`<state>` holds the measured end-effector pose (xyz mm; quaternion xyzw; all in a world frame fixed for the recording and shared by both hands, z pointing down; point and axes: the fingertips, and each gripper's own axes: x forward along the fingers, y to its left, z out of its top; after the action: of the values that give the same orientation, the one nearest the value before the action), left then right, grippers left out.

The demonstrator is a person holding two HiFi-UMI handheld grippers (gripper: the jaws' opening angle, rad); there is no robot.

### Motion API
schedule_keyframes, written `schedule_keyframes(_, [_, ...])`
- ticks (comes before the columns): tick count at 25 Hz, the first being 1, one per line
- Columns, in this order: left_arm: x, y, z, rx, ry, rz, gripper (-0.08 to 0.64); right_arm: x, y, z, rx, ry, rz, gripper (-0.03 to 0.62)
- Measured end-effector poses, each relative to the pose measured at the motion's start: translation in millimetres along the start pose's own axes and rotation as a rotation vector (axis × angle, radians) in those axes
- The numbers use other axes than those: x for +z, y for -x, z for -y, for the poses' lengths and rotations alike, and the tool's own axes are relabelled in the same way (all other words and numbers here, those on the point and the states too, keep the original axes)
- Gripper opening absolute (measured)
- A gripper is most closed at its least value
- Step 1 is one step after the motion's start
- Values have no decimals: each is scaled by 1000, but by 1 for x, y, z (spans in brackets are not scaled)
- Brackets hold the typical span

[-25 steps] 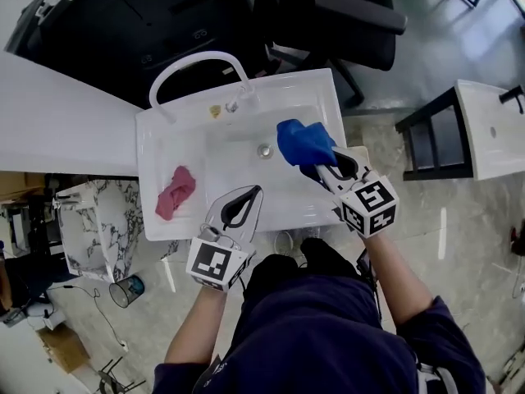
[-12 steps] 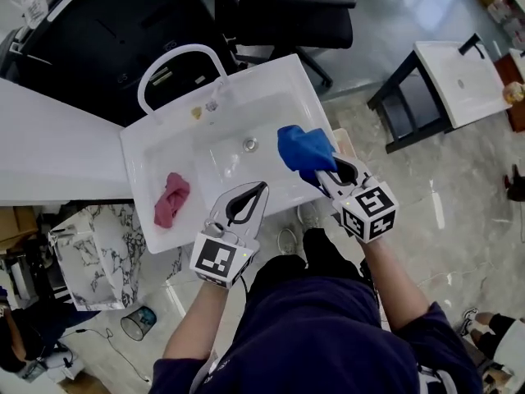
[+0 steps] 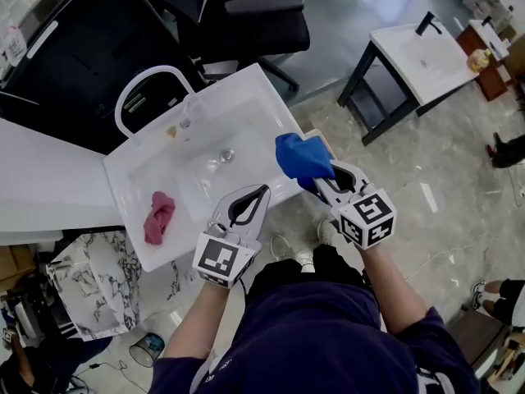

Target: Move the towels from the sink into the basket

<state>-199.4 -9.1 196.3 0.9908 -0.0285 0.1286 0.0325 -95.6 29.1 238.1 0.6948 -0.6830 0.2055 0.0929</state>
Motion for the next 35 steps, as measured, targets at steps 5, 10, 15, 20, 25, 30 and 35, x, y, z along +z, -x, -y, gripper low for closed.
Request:
schedule_keyframes(5, [9,-24,29,-47,-24,-6,3,-2,30,22,-39,-7,23,87])
schedule_keyframes(10, [15,-52,67,-84,-45,-16,3,-14,67,56,-63,-37,42,87])
schedule_keyframes(15, [21,-96,111,-93,-59,-36,3,-26,106,104,-65,-61,54,87])
schedule_keyframes(20, [33,-145,160,-81,-68,-59,3,-40,148,160,-46,-78,58,87])
schedule_keyframes(25, [38,-194,204,-62,-57,-76,3,-50,189,219,-36,-75,66,87])
schedule_keyframes(30, [42,-229,235,-74,-66,-83,3,-62,216,265,-53,-93,68,87])
schedule_keyframes(35, [44,-253,251,-90,-72,-97,3,-68,237,290,-70,-108,74,87])
